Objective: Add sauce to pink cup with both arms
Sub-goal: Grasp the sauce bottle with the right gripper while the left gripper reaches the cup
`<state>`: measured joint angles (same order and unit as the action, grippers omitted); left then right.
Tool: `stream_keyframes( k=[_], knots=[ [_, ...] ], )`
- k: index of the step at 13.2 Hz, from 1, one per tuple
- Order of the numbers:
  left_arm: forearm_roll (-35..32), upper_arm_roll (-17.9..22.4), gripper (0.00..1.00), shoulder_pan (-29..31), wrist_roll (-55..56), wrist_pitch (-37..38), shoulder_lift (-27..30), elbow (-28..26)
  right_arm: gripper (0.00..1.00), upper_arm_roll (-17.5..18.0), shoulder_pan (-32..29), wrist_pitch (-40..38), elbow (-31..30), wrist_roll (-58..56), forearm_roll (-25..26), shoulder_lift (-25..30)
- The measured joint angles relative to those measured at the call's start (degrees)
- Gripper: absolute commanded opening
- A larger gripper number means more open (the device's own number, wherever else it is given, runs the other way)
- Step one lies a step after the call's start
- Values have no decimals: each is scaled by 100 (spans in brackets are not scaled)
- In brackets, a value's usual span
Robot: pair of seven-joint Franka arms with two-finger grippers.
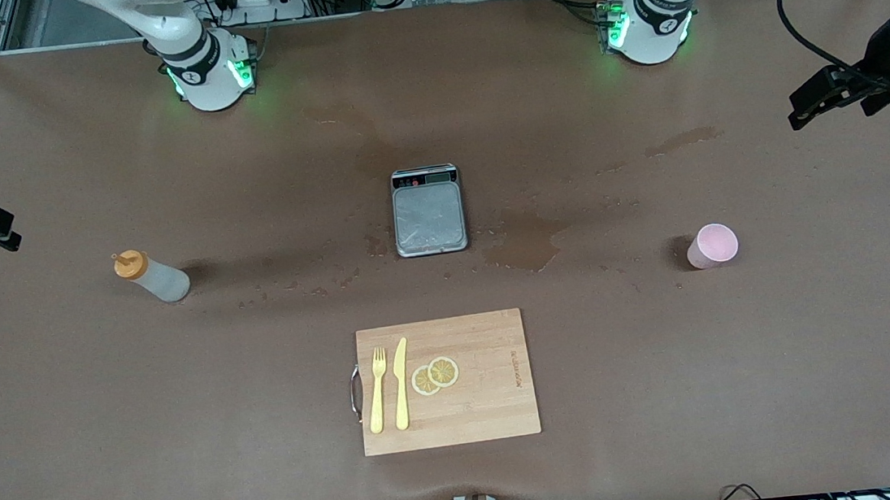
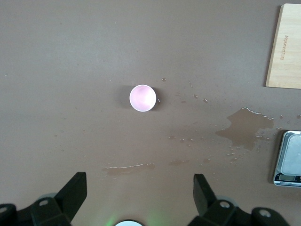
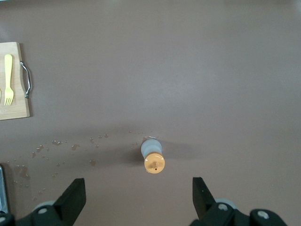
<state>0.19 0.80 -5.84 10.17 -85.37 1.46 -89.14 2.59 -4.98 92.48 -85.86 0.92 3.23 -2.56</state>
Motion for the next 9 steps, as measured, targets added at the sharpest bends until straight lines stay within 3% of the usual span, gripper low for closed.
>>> stream_keyframes(
  k=[5, 9],
  knots=[
    [-10, 38, 100, 37, -4, 8, -75, -5, 100, 0, -11, -1, -1, 0, 0, -1],
    [-29, 50, 100, 93, -6, -407, -668, -133, 100, -9, -227, 4, -35, -233, 0, -118]
  ],
)
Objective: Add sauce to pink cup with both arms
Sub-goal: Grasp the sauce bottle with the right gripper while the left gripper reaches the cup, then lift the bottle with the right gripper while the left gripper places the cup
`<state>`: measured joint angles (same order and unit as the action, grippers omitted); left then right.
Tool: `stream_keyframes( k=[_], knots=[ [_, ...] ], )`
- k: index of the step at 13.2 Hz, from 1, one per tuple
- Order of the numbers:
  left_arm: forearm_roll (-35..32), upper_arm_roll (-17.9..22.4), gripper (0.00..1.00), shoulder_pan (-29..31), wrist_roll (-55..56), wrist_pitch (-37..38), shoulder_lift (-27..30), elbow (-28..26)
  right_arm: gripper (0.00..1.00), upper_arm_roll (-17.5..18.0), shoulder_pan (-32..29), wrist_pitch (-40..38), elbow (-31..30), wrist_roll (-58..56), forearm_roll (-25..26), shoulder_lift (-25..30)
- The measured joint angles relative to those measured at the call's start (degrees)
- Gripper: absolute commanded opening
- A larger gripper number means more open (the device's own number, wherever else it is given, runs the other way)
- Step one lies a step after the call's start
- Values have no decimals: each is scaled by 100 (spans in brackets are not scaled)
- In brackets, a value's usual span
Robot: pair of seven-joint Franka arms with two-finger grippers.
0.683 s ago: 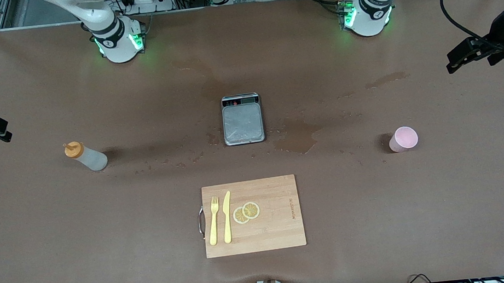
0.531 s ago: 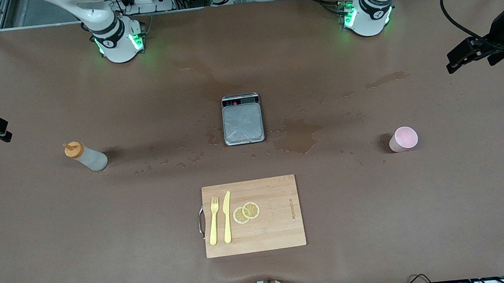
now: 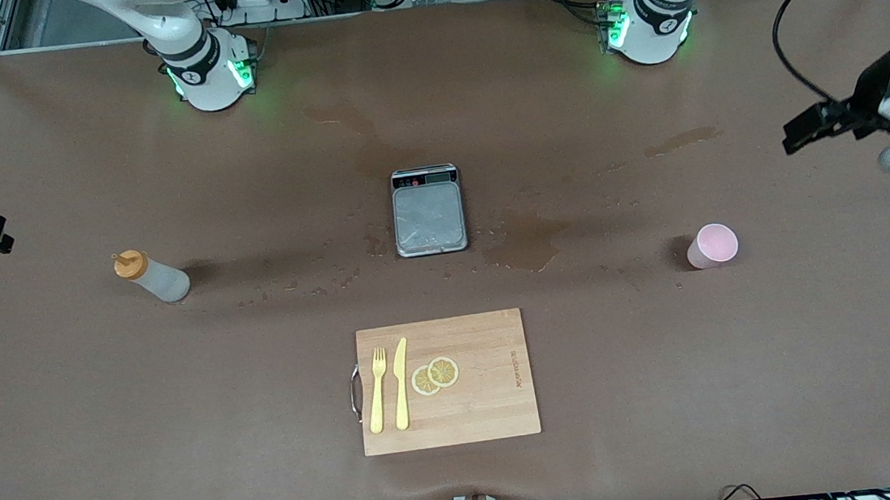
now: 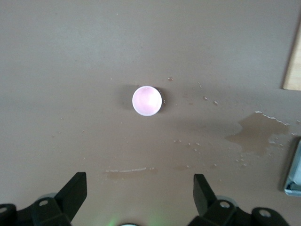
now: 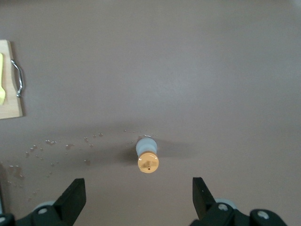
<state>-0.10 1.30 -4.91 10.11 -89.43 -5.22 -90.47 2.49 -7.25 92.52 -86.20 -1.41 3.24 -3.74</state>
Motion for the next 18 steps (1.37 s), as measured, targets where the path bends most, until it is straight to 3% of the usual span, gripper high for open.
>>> stream_keyframes(
  k=[3, 8, 12, 13, 15, 16, 18],
  knots=[
    [-8, 6, 100, 145, -2, -1098, -482, -619, 100, -10, -367, 0, -47, -397, -6, -429],
    [-11, 10, 100, 443, -23, -3839, -630, -2738, 100, -19, -749, -471, -56, -346, -68, -1083],
    [-11, 5, 100, 491, -39, -4418, -969, -3173, 100, -26, -1084, -672, -56, 185, -930, -1603],
    [-11, 4, 93, 493, -39, -4491, -1085, -3174, 100, -29, -1196, -678, -56, 332, -1033, -1727],
    [-11, 4, 68, 503, -39, -4556, -1255, -3172, 100, -33, -1431, -675, -59, 646, -1227, -2015],
    [-11, 4, 50, 504, -39, -4560, -1307, -3170, 100, -39, -1560, -671, -57, 736, -1373, -2187],
    [-11, 1, 0, 504, -39, -4561, -1373, -3165, 100, -47, -1875, -657, -39, 829, -1682, -2649]
  ],
)
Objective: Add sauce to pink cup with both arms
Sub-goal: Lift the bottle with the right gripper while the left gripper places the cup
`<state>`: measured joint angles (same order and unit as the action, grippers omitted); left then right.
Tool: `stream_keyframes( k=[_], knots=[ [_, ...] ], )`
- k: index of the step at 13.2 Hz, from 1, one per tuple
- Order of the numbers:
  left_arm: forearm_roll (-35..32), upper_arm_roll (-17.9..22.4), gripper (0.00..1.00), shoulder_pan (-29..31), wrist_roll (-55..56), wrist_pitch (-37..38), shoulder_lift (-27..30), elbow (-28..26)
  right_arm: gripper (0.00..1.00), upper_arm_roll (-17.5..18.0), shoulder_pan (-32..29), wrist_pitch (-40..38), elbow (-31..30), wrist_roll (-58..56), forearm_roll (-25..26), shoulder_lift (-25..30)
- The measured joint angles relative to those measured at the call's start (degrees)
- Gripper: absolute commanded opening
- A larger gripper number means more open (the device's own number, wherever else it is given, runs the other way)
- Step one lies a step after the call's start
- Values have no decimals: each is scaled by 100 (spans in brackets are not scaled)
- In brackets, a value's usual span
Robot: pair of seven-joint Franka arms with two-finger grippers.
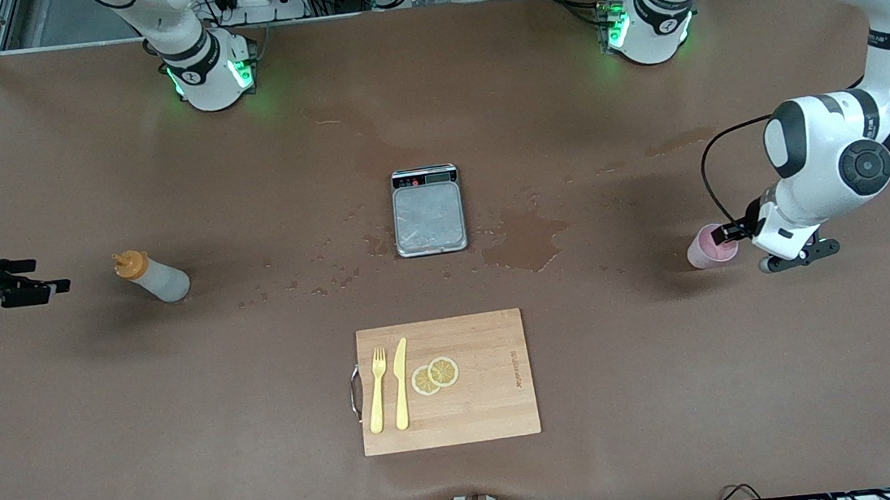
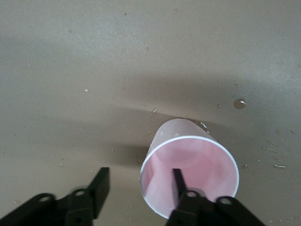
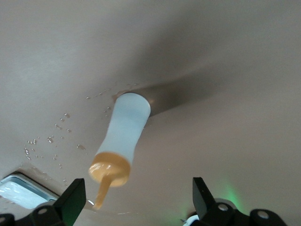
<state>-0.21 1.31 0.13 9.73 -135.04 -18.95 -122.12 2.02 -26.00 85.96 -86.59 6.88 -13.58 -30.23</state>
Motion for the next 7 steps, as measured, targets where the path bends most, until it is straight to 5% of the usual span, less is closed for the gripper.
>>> stream_keyframes(
  k=[7],
  knots=[
    [0, -213, 0, -11, 1, -9, 30, 314, 100, 81, -231, 2, 58, 1635, -1360, -1075]
  ],
)
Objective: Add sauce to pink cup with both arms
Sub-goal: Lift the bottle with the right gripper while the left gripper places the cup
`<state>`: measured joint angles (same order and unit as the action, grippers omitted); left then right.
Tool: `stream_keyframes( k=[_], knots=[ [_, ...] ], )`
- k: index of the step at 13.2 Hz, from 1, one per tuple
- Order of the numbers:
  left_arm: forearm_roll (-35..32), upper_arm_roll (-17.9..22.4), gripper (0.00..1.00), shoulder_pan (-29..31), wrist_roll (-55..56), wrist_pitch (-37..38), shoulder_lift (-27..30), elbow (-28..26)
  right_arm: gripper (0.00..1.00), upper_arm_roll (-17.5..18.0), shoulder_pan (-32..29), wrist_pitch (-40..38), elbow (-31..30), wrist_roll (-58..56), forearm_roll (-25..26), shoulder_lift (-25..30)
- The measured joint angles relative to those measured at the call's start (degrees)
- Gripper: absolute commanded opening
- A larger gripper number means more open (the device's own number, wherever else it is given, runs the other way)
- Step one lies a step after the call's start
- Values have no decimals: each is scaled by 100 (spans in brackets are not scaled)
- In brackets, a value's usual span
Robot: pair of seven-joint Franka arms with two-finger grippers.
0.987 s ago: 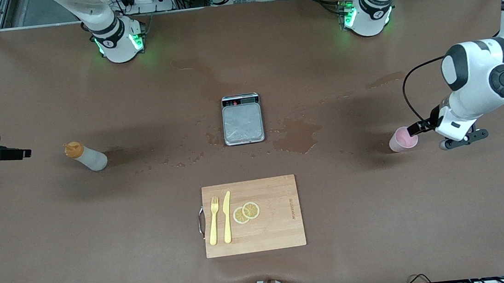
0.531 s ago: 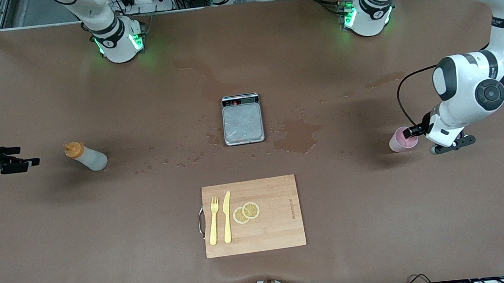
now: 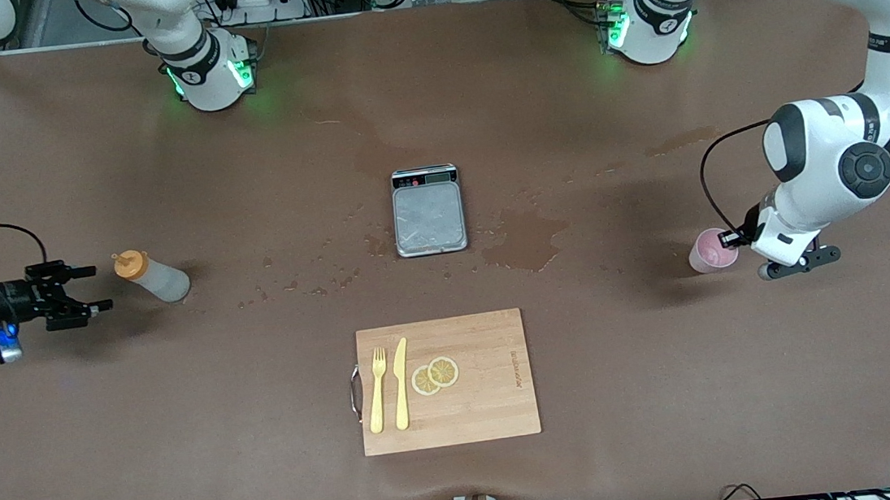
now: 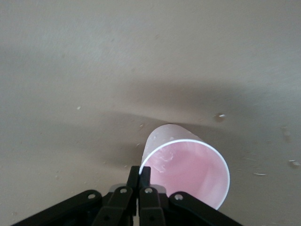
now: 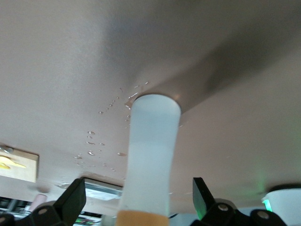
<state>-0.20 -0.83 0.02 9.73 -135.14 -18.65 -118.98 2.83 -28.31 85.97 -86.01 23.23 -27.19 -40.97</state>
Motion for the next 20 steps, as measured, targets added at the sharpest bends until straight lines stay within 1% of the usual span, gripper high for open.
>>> stream_keyframes(
  k=[2, 4, 7, 8, 9, 12, 15, 16, 17, 19, 20],
  knots=[
    [0, -397, 0, -10, 167, 41, 167, 189, 100, 17, 73, 2, 4, 345, -98, -187],
    [1, -852, 0, -23, 425, 353, 302, 489, 100, 14, 82, 16, 11, 398, -168, -353],
    [1, -1599, 0, -99, 1226, 595, 322, 803, 100, 1, 66, 40, 17, 400, -293, -586],
    [1, -1800, 0, -238, 1575, 600, 297, 820, 100, 1, 67, 40, 19, 400, -317, -631],
    [1, -1907, 0, -491, 1973, 600, 244, 859, 100, 1, 67, 38, 19, 400, -319, -658],
    [1, -1950, 0, -1329, 2821, 600, -6, 1075, 100, 8, 80, 15, 20, 399, -326, -737],
    [-8, -1940, 0, -1990, 3442, 598, -412, 1409, 100, 10, 80, -38, 16, 302, -328, -828],
    [-25, -1936, 0, -2164, 3550, 597, -538, 1505, 95, 18, 82, -69, 15, 292, -329, -849],
    [-32, -1935, 0, -2300, 3649, 597, -625, 1567, 94, 23, 83, -113, 15, 285, -329, -860],
    [-37, -1938, 0, -2471, 3836, 597, -704, 1624, 72, 27, 85, -150, 15, 272, -329, -866],
    [-38, -1935, 0, -2549, 3906, 597, -720, 1634, 68, 28, 86, -168, 15, 264, -329, -867]
  ],
)
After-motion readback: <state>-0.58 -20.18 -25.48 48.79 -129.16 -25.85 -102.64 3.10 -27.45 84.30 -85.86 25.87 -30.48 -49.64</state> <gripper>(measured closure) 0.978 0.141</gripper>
